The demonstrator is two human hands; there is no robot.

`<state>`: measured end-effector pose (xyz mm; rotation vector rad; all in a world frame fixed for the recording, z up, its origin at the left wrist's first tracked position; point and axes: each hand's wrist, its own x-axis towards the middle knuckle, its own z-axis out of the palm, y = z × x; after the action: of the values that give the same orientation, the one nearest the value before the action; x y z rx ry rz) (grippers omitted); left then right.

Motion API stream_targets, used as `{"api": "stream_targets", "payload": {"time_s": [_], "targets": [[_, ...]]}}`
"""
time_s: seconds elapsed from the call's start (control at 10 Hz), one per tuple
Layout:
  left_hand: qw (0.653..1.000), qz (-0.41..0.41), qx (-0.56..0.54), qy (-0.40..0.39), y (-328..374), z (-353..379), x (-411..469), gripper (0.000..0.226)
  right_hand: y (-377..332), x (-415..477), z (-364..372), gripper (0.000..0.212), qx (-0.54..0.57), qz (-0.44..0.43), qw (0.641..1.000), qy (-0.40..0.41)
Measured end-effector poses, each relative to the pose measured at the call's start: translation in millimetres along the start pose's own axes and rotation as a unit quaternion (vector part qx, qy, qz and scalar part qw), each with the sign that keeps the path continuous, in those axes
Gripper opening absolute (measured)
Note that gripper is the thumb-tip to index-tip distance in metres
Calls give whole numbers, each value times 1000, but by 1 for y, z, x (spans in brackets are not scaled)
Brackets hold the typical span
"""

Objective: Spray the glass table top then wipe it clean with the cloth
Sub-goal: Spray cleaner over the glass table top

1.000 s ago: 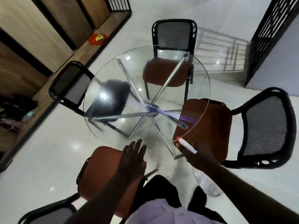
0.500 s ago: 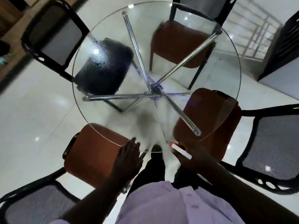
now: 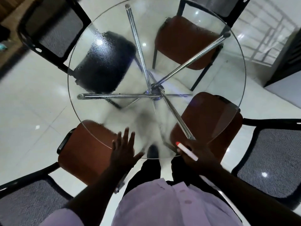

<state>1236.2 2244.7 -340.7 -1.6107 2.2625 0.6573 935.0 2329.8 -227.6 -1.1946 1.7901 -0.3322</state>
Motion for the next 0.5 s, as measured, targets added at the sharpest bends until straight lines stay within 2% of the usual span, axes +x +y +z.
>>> {"api": "stream_targets", "payload": {"time_s": [0.1, 0.2, 0.3, 0.4, 0.5], "targets": [[999, 37, 25, -22, 43, -3, 14, 108, 49, -4, -38, 13, 39, 6, 999, 36], [996, 78, 43, -30, 71, -6, 22, 109, 66, -8, -52, 7, 59, 41, 996, 60], [988, 127, 72, -50, 85, -3, 24, 108, 78, 5, -75, 22, 83, 110, 978, 155], [986, 141, 78, -47, 85, -2, 25, 105, 69, 22, -83, 14, 105, 91, 970, 199], [983, 154, 82, -50, 81, -5, 27, 100, 29, 58, -90, 5, 130, 31, 973, 189]]}}
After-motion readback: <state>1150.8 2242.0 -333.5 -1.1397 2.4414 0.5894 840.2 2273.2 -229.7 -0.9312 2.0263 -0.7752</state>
